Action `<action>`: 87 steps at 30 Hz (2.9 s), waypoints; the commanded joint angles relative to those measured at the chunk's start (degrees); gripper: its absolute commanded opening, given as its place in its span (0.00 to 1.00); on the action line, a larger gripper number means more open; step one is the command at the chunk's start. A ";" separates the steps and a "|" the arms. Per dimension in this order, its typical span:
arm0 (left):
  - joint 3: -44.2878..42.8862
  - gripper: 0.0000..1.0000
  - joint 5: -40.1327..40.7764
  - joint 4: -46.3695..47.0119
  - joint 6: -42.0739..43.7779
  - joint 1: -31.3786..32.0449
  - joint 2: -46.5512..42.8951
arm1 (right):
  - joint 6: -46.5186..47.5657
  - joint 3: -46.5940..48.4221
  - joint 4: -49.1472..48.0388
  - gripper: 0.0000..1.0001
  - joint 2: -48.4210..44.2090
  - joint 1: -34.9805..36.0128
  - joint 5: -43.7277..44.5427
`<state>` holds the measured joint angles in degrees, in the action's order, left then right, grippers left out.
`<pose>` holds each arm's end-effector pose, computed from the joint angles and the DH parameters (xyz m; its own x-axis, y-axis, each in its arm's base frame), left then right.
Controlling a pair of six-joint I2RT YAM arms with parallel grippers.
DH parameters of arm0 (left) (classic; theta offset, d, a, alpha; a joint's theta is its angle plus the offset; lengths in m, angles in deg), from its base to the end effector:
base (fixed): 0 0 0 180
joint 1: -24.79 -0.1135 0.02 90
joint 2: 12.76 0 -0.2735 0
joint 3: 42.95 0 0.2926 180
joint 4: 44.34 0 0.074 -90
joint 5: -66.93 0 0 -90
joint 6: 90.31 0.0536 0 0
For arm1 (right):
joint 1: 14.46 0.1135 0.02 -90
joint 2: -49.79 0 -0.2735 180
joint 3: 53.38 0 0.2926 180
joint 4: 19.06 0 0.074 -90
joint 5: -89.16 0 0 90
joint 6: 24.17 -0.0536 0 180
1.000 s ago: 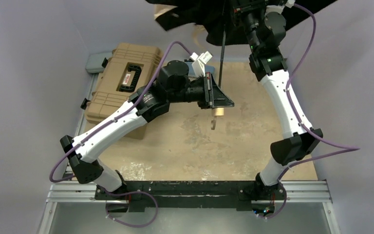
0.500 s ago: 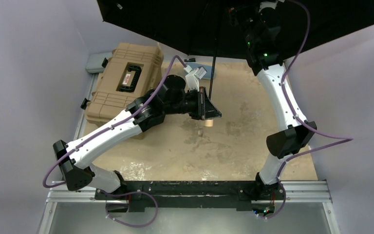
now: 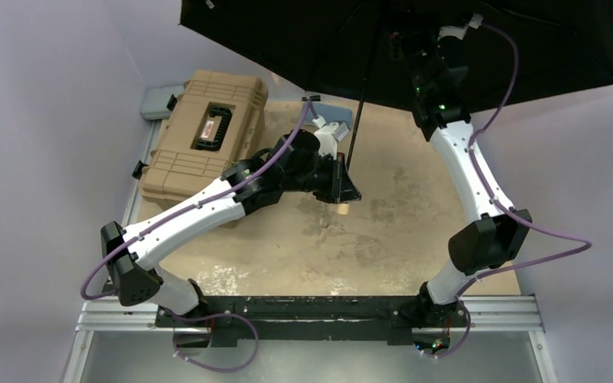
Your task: Open the umbrella
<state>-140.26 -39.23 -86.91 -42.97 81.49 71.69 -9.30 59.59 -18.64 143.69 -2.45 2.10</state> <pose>0.2004 -0.3323 0.3887 -0.8340 0.0842 -0.5452 0.5036 0.5199 -0.6900 0.4270 0.0880 0.5227 -0.0746 0.9710 -0.2273 -0.3434 0.1890 0.9200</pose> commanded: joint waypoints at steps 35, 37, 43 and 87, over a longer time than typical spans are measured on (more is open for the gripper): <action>-28.23 0.00 -0.47 -52.68 16.47 17.93 25.54 | -12.40 15.06 -35.24 0.00 1.29 -11.76 28.42; -36.89 0.00 -0.81 -54.65 15.89 16.86 27.57 | -11.17 11.03 -36.36 0.00 -0.76 -9.42 31.40; -43.25 0.00 -1.78 -55.50 14.38 15.77 30.16 | -6.40 9.73 -40.42 0.00 -0.55 -2.74 39.46; -33.00 0.00 -14.64 -27.83 -5.75 1.92 16.43 | 1.31 -27.73 40.48 0.48 -34.42 -4.88 11.74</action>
<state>-174.44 -54.18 -123.00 -49.85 84.36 94.46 -17.56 25.63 13.68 110.06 -5.70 7.80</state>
